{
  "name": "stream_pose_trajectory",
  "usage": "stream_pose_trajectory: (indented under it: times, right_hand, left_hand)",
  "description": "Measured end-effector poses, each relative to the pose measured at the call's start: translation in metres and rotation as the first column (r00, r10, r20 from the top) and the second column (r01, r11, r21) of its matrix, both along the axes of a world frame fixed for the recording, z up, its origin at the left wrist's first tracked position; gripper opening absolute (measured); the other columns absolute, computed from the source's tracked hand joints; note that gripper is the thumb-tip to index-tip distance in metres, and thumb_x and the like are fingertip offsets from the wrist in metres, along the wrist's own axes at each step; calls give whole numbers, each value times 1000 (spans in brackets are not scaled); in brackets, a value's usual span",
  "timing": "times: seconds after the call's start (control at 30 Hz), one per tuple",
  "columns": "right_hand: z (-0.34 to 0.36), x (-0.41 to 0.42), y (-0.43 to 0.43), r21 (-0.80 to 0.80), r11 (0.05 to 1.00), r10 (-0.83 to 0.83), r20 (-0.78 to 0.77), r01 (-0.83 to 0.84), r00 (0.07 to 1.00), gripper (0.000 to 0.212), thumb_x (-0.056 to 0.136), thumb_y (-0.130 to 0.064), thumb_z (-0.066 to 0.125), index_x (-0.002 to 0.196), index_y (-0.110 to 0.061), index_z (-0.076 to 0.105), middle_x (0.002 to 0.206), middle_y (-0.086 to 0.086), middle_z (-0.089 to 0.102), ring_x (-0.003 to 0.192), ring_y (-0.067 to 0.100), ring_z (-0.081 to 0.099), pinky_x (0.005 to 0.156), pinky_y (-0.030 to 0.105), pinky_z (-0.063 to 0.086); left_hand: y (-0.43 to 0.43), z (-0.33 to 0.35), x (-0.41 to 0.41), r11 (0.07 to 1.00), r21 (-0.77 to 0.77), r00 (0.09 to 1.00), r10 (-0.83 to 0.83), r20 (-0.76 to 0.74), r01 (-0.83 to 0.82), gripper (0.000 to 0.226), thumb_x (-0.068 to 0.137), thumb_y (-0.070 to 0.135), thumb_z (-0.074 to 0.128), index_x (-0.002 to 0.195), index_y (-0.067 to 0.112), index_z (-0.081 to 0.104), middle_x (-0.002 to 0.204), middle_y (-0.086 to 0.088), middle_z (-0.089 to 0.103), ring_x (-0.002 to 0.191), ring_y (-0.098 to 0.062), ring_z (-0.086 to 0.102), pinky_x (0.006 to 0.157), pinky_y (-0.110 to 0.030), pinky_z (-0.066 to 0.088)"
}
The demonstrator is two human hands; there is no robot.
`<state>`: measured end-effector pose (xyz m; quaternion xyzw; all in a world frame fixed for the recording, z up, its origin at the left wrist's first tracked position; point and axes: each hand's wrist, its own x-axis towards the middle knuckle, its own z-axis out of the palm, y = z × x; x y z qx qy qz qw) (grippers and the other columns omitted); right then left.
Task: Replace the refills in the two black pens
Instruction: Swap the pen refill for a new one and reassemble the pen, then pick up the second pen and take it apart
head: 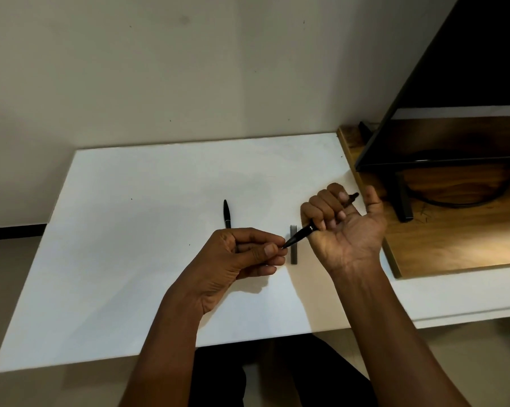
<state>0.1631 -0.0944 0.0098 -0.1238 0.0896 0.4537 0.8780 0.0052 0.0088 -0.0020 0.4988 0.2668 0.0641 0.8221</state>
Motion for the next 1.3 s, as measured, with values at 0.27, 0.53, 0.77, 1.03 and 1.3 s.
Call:
stream_pose_trajectory:
  times: [0.27, 0.53, 0.77, 1.03, 1.3]
  right_hand:
    - [-2, 0, 14, -438, 899, 56, 183, 30, 981, 23, 105, -5, 44, 125, 4, 51, 115, 26, 70, 96, 36, 75, 80, 40, 63]
    - [-16, -19, 18, -807, 563, 439, 475, 178, 763, 27, 104, -31, 50, 105, -13, 70, 58, 0, 51, 37, 7, 34, 36, 19, 29]
    - [-25, -37, 26, -773, 543, 625, 633, 329, 456, 30, 96, -5, 60, 120, -21, 52, 96, 3, 77, 67, 11, 75, 63, 20, 59]
    - [-30, -56, 41, -592, 255, 857, 504, 765, 104, 39, 94, -39, 63, 66, -11, 66, 60, -2, 67, 59, 15, 62, 54, 22, 40]
    - [-29, -71, 52, -615, 167, 931, 357, 771, 83, 26, 92, -34, 64, 83, -10, 72, 79, 1, 74, 80, 22, 68, 71, 30, 48]
  left_hand:
    - [17, -14, -7, 721, 469, 729, 651, -210, -509, 9, 89, 23, 71, 86, 17, 77, 61, 1, 71, 48, -14, 62, 49, -32, 54]
    - [4, -20, -1, 543, 833, 660, 664, -351, -104, 28, 87, 45, 69, 87, 17, 71, 76, 6, 70, 83, -22, 69, 69, -29, 48]
    - [-5, -19, 3, 554, 823, 569, 639, -517, 126, 33, 84, 50, 71, 100, 21, 64, 98, 2, 70, 94, -22, 65, 67, -27, 39]
    - [-3, -11, 3, 575, 816, 532, 674, -512, 58, 22, 84, 39, 67, 85, 18, 67, 80, 6, 66, 69, -16, 53, 60, -25, 35]
    - [9, -10, -4, 604, 717, 625, 719, -303, -347, 16, 89, 34, 67, 87, 18, 68, 72, 3, 75, 77, -22, 73, 80, -42, 58]
